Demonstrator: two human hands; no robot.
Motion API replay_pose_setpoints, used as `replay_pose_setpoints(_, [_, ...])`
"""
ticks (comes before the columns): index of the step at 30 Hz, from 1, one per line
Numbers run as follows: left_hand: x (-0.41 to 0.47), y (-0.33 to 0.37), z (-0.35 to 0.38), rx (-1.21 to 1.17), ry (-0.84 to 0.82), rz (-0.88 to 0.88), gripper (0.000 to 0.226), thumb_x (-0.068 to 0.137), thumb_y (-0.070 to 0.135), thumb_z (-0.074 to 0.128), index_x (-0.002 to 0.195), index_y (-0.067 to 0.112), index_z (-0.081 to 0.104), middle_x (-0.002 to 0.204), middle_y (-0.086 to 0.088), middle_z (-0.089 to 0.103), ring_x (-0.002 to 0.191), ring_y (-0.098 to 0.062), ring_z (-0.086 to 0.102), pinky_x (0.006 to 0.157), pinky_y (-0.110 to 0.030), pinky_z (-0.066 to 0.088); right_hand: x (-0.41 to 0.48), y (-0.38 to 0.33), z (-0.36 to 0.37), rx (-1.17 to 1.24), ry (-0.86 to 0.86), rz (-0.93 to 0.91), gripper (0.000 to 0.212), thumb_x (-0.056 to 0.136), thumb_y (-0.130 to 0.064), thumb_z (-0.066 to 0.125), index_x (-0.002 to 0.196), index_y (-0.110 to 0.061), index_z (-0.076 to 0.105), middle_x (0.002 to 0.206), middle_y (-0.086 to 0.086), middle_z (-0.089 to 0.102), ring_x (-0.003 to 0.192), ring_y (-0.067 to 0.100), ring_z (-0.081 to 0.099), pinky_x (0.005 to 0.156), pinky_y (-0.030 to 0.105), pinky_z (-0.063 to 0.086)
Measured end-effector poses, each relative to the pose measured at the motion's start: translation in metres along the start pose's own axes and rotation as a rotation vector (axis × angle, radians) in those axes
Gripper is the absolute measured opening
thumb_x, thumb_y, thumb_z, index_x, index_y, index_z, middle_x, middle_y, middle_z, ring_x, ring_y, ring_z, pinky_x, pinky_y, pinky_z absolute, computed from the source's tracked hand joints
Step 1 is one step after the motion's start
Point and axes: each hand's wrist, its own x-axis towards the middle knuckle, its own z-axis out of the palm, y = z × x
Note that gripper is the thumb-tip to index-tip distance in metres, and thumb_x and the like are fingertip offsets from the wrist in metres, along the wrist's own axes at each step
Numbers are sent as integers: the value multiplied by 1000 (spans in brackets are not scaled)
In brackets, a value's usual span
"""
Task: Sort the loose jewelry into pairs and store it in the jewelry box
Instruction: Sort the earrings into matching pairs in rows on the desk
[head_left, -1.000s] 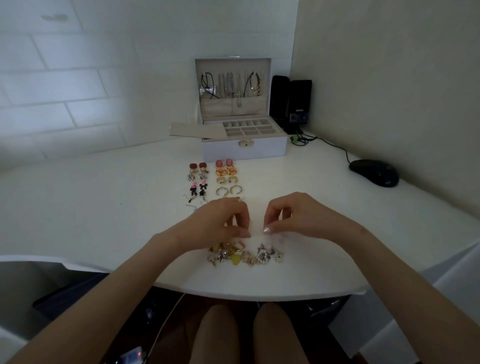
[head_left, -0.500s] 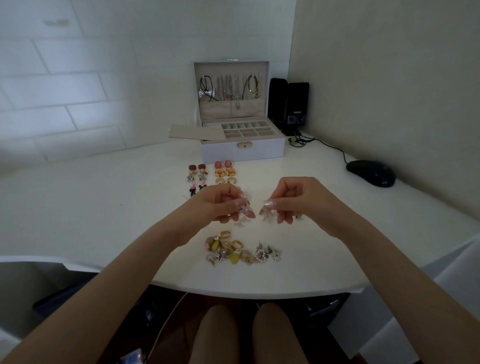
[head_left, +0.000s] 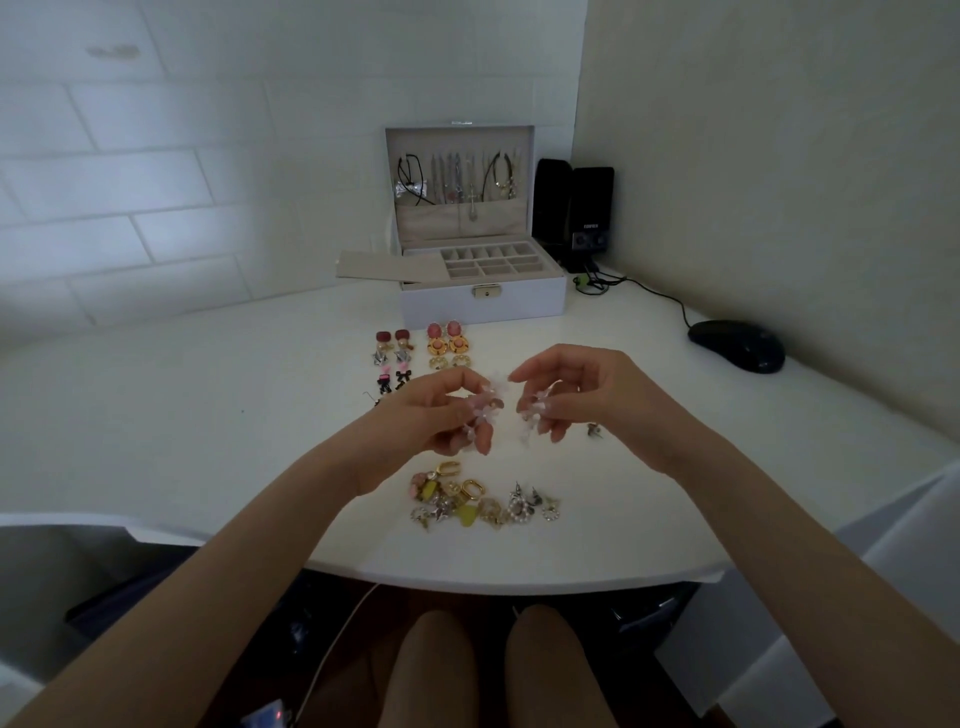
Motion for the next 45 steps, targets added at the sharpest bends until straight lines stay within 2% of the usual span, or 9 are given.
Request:
replay_pose_setpoints(8, [-2, 3, 1, 5, -29, 41, 8, 90, 23, 51, 95, 17, 52, 68, -2, 63, 52, -11, 40, 52, -15, 37, 1, -1, 4, 27, -4, -31, 33, 79, 15, 58, 100, -9, 66, 83, 8, 70, 69, 18, 64, 58, 23, 49])
replay_pose_setpoints(13, [-4, 3, 0, -6, -17, 34, 6, 92, 21, 48, 95, 15, 49, 72, -3, 68, 52, -13, 36, 52, -16, 33, 1, -1, 4, 20, -13, -32, 25, 83, 7, 59, 103, -7, 67, 92, 13, 73, 72, 15, 59, 59, 23, 44])
replay_pose_setpoints(19, [-3, 3, -1, 15, -11, 46, 5, 93, 18, 48, 94, 14, 52, 84, -5, 71, 55, -12, 36, 54, -18, 33, 3, 1, 5, 19, 37, -29, 15, 85, -6, 64, 99, -6, 68, 91, 24, 69, 60, 9, 56, 59, 23, 43])
replay_pose_setpoints(23, [-3, -1, -3, 23, 13, 41, 11, 92, 14, 50, 96, 4, 55, 84, -10, 60, 54, -9, 37, 54, -17, 33, 2, 3, 6, 51, 12, -33, 17, 86, 3, 59, 100, -4, 65, 91, 25, 68, 65, 18, 59, 58, 25, 47])
replay_pose_setpoints(26, [-3, -1, -2, -27, 43, 48, 3, 89, 13, 54, 87, 11, 56, 82, -7, 63, 53, -6, 42, 54, -15, 38, 2, 4, 6, 64, -21, -40, 26, 86, 12, 51, 100, -4, 65, 88, 21, 66, 68, 23, 62, 60, 26, 50])
replay_pose_setpoints(34, [-4, 2, -2, -97, 123, 93, 24, 79, 19, 62, 101, 17, 52, 67, 7, 64, 56, -7, 48, 59, -21, 40, 0, 3, 6, 138, -50, -15, 15, 85, 3, 59, 95, 1, 70, 80, 17, 68, 74, 28, 67, 72, 29, 55])
replay_pose_setpoints(38, [-6, 0, -5, -101, 94, 154, 19, 84, 17, 60, 99, 25, 53, 70, 5, 58, 60, -11, 44, 59, -20, 39, -1, 2, 6, 121, -30, -7, 15, 81, 3, 64, 94, -2, 70, 80, 17, 70, 73, 28, 69, 70, 27, 56])
replay_pose_setpoints(41, [-6, 0, -5, -39, 88, 164, 7, 85, 15, 61, 90, 21, 62, 76, 5, 62, 66, -11, 46, 62, -22, 38, -1, 3, 6, 104, -42, -9, 19, 82, 6, 63, 99, 1, 70, 81, 11, 70, 77, 30, 69, 73, 30, 56])
replay_pose_setpoints(45, [-6, 2, -3, 1, 99, 167, 14, 87, 6, 55, 96, 13, 63, 70, 11, 64, 63, -5, 50, 61, -17, 39, -1, 3, 7, 86, -33, -25, 20, 80, 7, 64, 99, 4, 69, 88, 15, 68, 82, 34, 69, 76, 34, 56])
